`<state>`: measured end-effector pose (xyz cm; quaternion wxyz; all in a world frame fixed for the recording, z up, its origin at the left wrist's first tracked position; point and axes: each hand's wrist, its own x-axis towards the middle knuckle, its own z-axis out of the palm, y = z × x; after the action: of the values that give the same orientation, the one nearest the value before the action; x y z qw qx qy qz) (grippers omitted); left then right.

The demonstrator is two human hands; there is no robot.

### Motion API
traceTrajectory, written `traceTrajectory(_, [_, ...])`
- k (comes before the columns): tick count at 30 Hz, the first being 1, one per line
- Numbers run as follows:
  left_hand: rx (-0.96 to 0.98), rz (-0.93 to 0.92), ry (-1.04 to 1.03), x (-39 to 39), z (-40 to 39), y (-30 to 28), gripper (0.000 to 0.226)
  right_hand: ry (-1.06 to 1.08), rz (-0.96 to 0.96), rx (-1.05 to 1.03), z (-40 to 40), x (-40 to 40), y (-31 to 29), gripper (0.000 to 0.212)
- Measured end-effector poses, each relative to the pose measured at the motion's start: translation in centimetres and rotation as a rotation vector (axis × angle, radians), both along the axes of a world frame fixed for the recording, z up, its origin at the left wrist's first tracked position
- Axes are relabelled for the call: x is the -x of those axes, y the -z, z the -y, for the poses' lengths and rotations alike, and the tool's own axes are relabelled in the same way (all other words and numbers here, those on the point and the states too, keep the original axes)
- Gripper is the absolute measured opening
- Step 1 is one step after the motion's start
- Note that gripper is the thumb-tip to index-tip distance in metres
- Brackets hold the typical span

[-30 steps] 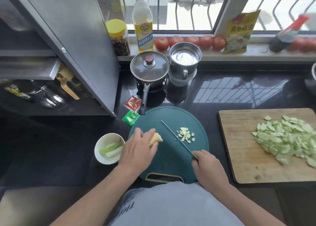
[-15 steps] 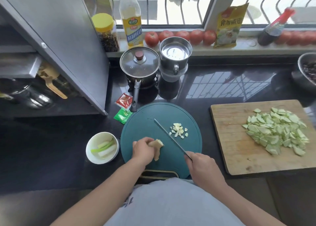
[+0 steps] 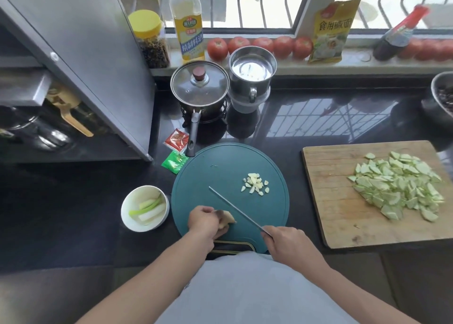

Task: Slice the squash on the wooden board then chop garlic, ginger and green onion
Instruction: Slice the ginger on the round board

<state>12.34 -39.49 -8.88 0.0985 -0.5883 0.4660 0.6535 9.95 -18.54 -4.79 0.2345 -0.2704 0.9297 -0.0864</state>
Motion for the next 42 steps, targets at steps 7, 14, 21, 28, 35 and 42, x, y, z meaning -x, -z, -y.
traceTrajectory(7, [-0.129,-0.031,-0.032,0.0,-1.4,1.3,0.035,-0.128,-0.102,-0.089,1.5,-0.5,-0.7,0.021])
traceTrajectory(14, [-0.138,-0.032,-0.033,-0.5,-2.1,1.7,0.037,-0.137,-0.058,-0.112,1.1,-1.1,-0.3,0.018])
traceTrajectory(21, [0.001,0.017,0.097,-0.5,-2.0,2.4,0.034,-0.094,-0.039,-0.121,0.6,-0.9,0.4,0.027])
traceTrajectory(28, [0.065,0.068,0.197,-0.7,-2.0,2.6,0.038,-0.092,0.041,-0.131,0.9,-0.5,0.1,0.029])
traceTrajectory(35, [0.064,0.071,0.213,-0.7,-1.7,3.1,0.032,-0.033,0.054,-0.147,-0.6,-0.9,0.2,0.02])
traceTrajectory(42, [0.065,0.084,0.224,-0.6,-1.4,3.3,0.028,-0.083,0.002,-0.176,-1.2,-0.9,1.0,0.027])
